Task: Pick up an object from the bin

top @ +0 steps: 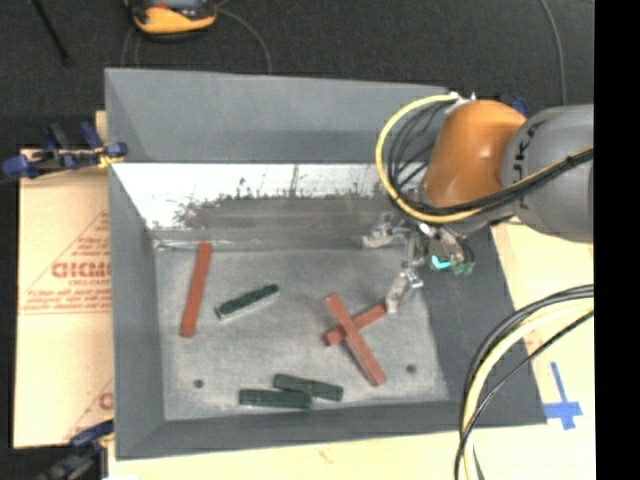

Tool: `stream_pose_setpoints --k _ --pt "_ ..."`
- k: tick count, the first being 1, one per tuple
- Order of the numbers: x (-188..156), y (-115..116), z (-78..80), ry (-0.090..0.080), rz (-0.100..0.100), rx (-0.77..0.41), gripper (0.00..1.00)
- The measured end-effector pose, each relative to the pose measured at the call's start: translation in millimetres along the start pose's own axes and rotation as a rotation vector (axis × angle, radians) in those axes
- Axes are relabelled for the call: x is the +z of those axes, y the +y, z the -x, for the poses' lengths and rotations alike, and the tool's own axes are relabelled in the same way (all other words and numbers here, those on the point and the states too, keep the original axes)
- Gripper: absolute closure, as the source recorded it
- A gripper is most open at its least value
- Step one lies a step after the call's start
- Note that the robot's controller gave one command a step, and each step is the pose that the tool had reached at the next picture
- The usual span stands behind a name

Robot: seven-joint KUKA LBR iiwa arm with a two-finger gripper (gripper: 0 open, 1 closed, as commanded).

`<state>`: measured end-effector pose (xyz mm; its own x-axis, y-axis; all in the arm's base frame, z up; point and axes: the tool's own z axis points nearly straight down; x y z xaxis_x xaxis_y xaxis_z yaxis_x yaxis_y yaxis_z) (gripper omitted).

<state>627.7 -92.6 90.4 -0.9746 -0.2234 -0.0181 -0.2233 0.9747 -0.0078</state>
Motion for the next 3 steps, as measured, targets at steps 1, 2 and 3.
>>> stream_pose_setpoints --k 1,2,3 --pt "-0.1 0.0 -0.2 0.001 0.0 -0.001 0.0" --pt "9.3 5.7 -23.1 0.005 0.001 -0.001 0.0" --pt "10.8 15.7 -49.6 0.021 0.001 -0.055 1.0"
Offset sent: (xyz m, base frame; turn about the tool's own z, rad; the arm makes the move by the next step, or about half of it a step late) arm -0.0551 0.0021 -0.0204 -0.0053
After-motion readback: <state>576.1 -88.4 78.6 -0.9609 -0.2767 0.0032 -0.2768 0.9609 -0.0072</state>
